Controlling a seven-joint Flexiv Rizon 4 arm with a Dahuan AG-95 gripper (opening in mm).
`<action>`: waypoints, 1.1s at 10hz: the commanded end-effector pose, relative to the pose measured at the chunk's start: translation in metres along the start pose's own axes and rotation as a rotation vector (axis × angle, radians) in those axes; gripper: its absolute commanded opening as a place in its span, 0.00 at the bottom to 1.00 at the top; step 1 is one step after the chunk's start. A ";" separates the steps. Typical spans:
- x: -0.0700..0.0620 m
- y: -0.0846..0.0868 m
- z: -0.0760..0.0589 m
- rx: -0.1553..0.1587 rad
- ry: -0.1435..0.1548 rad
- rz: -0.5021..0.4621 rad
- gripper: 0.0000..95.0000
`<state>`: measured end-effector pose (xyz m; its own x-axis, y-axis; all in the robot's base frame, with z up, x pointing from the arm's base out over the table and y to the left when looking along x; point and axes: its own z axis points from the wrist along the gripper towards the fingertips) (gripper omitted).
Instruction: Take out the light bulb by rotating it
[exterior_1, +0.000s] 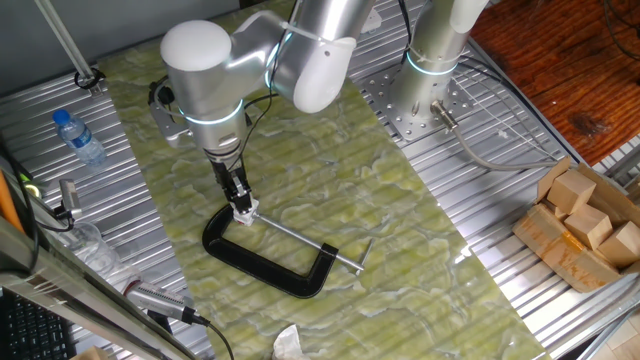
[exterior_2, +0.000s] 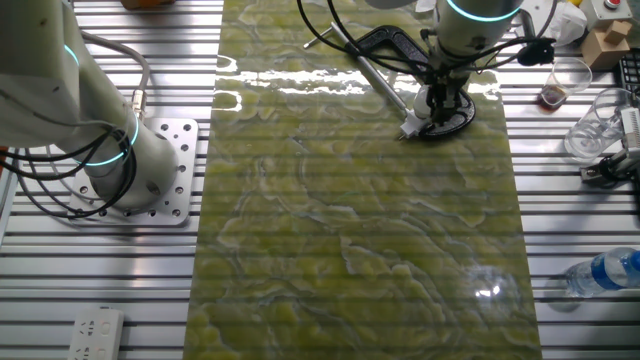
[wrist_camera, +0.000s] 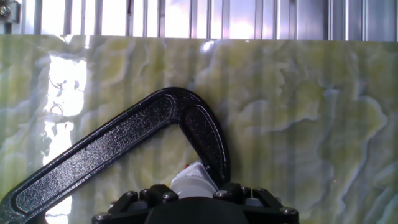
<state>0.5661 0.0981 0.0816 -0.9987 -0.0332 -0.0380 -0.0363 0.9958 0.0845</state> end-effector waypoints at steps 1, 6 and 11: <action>0.000 0.001 0.000 0.015 0.000 0.003 0.00; 0.000 0.004 0.001 -0.006 0.003 -0.049 0.00; 0.000 0.005 0.000 0.079 0.033 -0.288 0.00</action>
<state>0.5664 0.1036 0.0815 -0.9731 -0.2278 -0.0331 -0.2294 0.9716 0.0584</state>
